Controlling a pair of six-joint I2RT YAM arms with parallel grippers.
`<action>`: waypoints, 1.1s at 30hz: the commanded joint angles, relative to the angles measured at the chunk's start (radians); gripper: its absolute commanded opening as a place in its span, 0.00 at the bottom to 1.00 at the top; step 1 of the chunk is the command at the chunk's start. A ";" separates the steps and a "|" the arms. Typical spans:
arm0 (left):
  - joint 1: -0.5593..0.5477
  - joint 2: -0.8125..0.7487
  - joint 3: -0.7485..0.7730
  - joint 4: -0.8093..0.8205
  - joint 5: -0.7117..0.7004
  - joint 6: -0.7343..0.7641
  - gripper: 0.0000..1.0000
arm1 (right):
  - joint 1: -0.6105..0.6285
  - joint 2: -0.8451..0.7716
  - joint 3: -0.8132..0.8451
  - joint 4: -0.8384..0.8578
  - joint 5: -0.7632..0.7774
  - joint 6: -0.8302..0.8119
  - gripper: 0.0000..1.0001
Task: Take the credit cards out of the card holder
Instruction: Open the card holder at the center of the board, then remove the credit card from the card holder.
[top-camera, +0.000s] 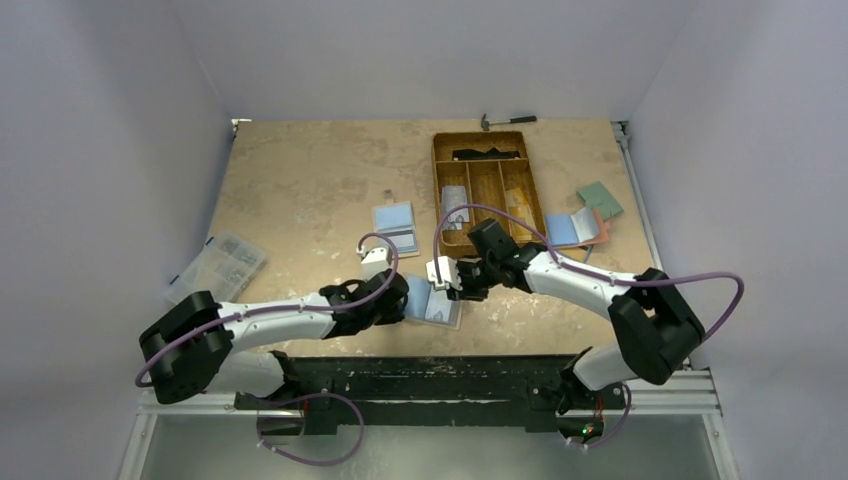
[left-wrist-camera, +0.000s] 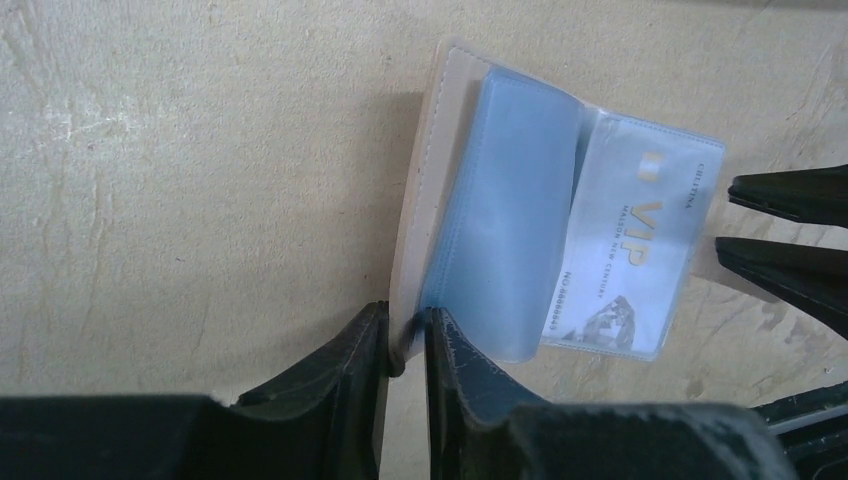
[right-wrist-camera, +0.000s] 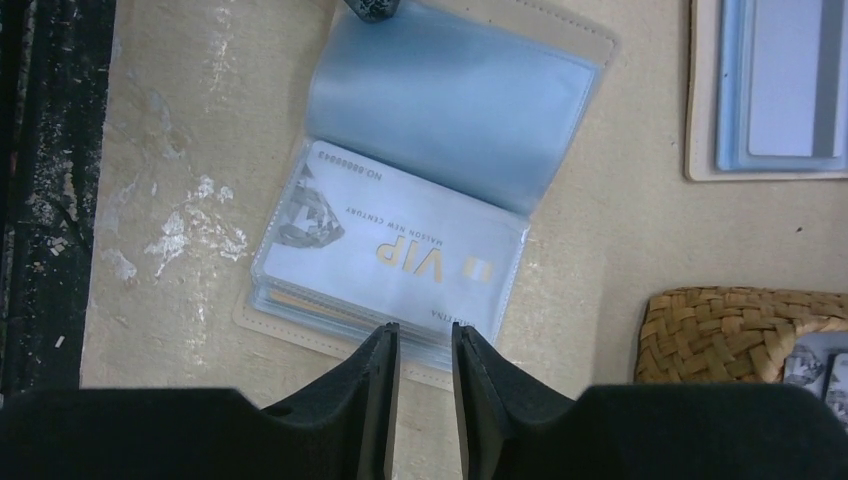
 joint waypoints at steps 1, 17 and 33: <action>0.007 -0.015 0.046 -0.041 0.009 0.057 0.26 | 0.004 0.007 0.027 0.022 0.016 0.045 0.32; 0.006 -0.452 -0.004 -0.027 0.096 0.193 0.37 | 0.003 0.042 0.085 -0.032 -0.053 0.108 0.24; 0.007 -0.191 -0.135 0.606 0.275 0.155 0.10 | -0.024 0.109 0.146 -0.052 -0.207 0.282 0.03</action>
